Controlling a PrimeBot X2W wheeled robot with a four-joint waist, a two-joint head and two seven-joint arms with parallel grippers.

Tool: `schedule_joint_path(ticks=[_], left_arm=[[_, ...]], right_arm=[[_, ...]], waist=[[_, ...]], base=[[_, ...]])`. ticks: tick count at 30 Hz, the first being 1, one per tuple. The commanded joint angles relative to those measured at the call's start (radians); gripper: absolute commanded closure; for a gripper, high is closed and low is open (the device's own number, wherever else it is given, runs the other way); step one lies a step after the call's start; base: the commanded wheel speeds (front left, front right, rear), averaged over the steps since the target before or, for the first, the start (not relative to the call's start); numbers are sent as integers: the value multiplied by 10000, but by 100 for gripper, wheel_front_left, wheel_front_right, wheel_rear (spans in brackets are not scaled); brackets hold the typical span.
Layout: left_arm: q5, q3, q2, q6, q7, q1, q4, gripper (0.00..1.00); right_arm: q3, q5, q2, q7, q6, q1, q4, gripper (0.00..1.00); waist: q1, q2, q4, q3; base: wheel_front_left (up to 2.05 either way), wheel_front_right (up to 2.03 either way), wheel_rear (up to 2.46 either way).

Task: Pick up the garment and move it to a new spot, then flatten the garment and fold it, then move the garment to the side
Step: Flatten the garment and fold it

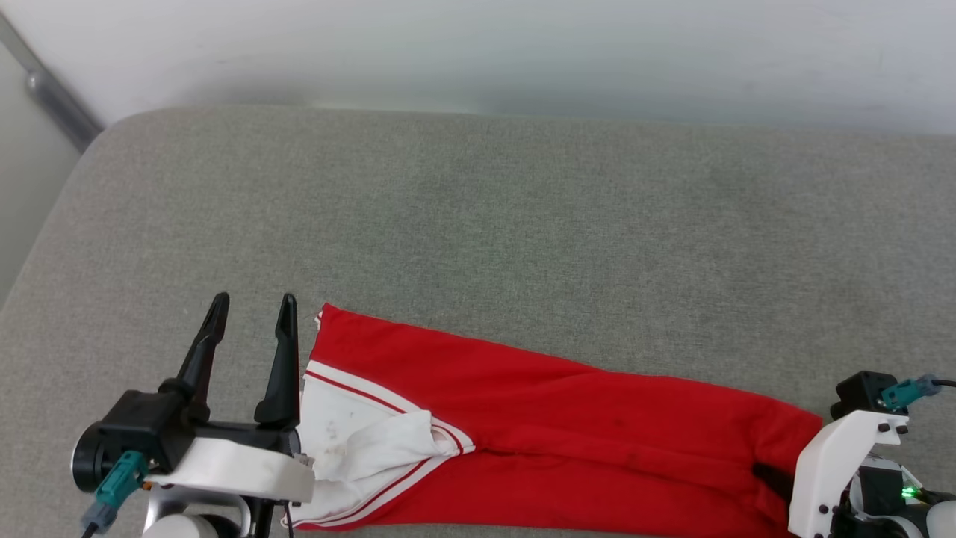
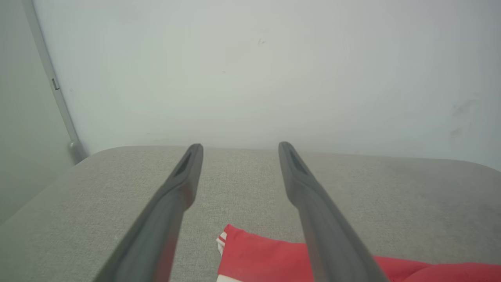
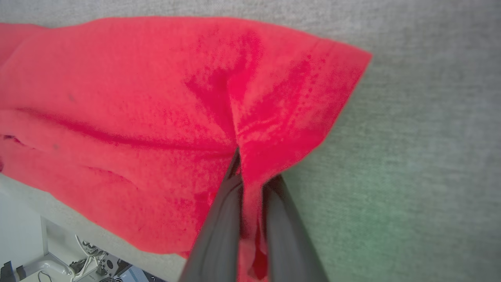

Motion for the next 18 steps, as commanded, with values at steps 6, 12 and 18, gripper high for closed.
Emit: schedule_joint_path(ticks=[6, 12, 18], left_arm=[[257, -44, 134, 109, -47, 559, 102, 0], [263, -139, 181, 258, 53, 1008, 145, 0], [282, -230, 271, 336, 180, 1205, 104, 0]], right_arm=[[417, 107, -148, -345, 10, -47, -172, 100], [334, 90, -547, -451, 10, 23, -548, 100], [-732, -72, -953, -233, 10, 231, -763, 100]], waist=[[-1, 0, -351, -632], [-1, 0, -643, -1127], [-1, 0, -841, -1338]], base=[[0, 0, 0], [0, 0, 0], [0, 0, 0]])
